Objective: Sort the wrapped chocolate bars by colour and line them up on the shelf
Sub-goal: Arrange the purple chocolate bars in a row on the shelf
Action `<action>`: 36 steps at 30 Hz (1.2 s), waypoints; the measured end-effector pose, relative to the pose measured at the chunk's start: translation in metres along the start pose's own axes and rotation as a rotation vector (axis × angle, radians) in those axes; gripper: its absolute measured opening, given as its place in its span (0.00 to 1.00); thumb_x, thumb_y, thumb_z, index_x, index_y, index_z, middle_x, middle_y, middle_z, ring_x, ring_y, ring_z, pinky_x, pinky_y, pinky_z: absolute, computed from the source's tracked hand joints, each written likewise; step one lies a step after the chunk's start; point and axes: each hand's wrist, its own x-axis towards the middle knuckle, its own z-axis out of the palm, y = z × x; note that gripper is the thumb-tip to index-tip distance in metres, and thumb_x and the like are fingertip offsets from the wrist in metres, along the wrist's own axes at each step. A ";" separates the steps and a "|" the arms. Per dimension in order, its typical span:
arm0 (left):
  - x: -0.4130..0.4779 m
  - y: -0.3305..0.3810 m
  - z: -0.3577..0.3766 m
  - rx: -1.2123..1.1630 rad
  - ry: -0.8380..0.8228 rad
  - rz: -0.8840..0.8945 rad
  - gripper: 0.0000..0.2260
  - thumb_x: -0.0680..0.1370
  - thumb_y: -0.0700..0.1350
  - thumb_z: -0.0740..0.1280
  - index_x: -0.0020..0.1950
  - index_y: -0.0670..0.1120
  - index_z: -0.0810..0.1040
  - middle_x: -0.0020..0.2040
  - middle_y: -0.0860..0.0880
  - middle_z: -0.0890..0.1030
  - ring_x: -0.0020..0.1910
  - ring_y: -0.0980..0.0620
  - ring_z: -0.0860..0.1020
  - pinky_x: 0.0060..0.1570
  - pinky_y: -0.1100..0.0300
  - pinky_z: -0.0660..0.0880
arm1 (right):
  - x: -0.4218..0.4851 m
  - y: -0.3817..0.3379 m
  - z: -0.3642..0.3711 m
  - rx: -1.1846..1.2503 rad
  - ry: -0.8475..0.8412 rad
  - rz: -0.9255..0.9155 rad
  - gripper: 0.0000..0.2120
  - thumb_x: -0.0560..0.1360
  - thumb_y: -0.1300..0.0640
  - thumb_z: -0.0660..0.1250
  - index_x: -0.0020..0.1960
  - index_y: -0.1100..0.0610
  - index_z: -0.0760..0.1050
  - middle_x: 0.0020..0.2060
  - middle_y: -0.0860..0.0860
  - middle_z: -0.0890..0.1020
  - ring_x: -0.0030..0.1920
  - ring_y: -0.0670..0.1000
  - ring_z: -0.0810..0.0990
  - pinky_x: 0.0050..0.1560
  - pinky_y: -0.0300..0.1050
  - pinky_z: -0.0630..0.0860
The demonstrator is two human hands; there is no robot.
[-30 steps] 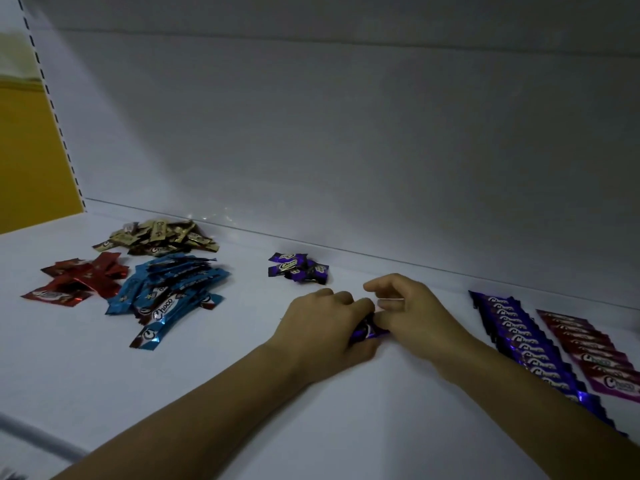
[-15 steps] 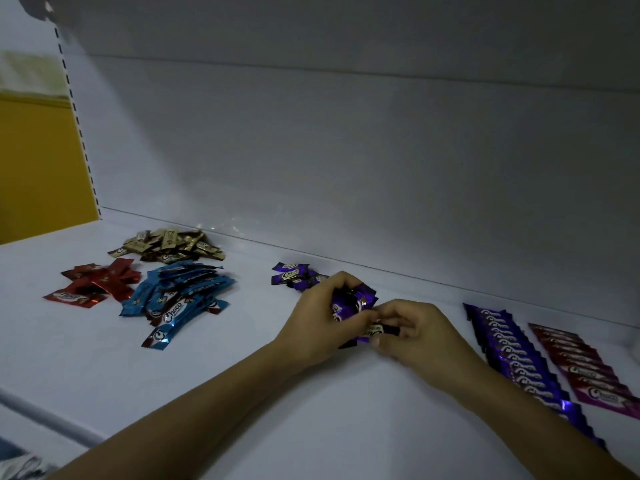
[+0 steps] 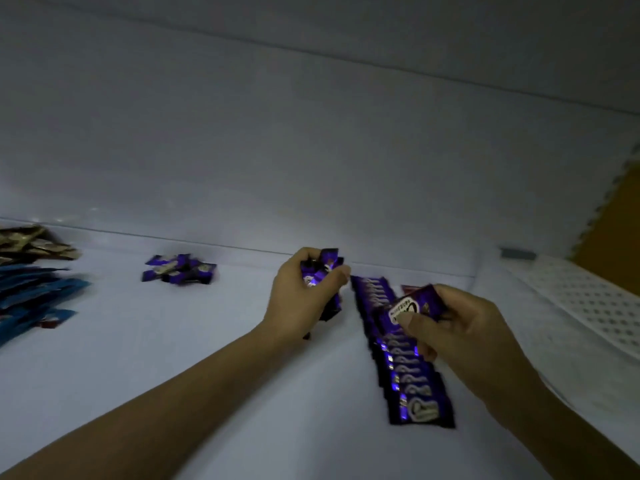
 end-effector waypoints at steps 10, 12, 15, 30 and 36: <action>-0.014 -0.013 0.008 0.220 -0.050 0.061 0.08 0.72 0.46 0.74 0.46 0.46 0.77 0.41 0.45 0.84 0.38 0.43 0.82 0.29 0.60 0.75 | -0.048 0.022 -0.032 0.053 0.029 0.116 0.07 0.71 0.70 0.68 0.40 0.70 0.70 0.30 0.51 0.83 0.29 0.46 0.82 0.26 0.35 0.74; -0.015 -0.013 0.008 0.225 -0.063 0.065 0.09 0.72 0.46 0.74 0.47 0.46 0.77 0.41 0.45 0.84 0.35 0.47 0.83 0.25 0.68 0.72 | -0.053 0.021 -0.032 0.078 0.029 0.134 0.08 0.70 0.62 0.70 0.40 0.65 0.73 0.31 0.53 0.83 0.26 0.49 0.80 0.23 0.36 0.72; -0.018 -0.012 0.009 0.184 -0.082 0.066 0.10 0.72 0.45 0.74 0.48 0.43 0.77 0.42 0.42 0.84 0.32 0.52 0.82 0.25 0.69 0.72 | -0.062 0.024 -0.032 0.052 0.010 0.127 0.07 0.67 0.51 0.68 0.39 0.54 0.78 0.32 0.53 0.83 0.23 0.49 0.77 0.22 0.35 0.69; -0.020 -0.010 0.007 0.261 -0.111 0.130 0.07 0.73 0.47 0.73 0.46 0.47 0.77 0.42 0.45 0.84 0.38 0.46 0.82 0.30 0.68 0.75 | -0.075 0.044 -0.034 -0.338 -0.096 -0.009 0.04 0.70 0.45 0.69 0.45 0.40 0.78 0.48 0.39 0.78 0.57 0.42 0.75 0.54 0.41 0.77; -0.020 -0.010 0.007 0.261 -0.122 0.127 0.17 0.69 0.53 0.72 0.50 0.44 0.77 0.42 0.45 0.84 0.38 0.45 0.83 0.34 0.60 0.79 | -0.074 0.045 -0.029 -0.494 -0.057 -0.101 0.16 0.70 0.38 0.67 0.51 0.48 0.81 0.53 0.37 0.75 0.61 0.42 0.72 0.57 0.50 0.76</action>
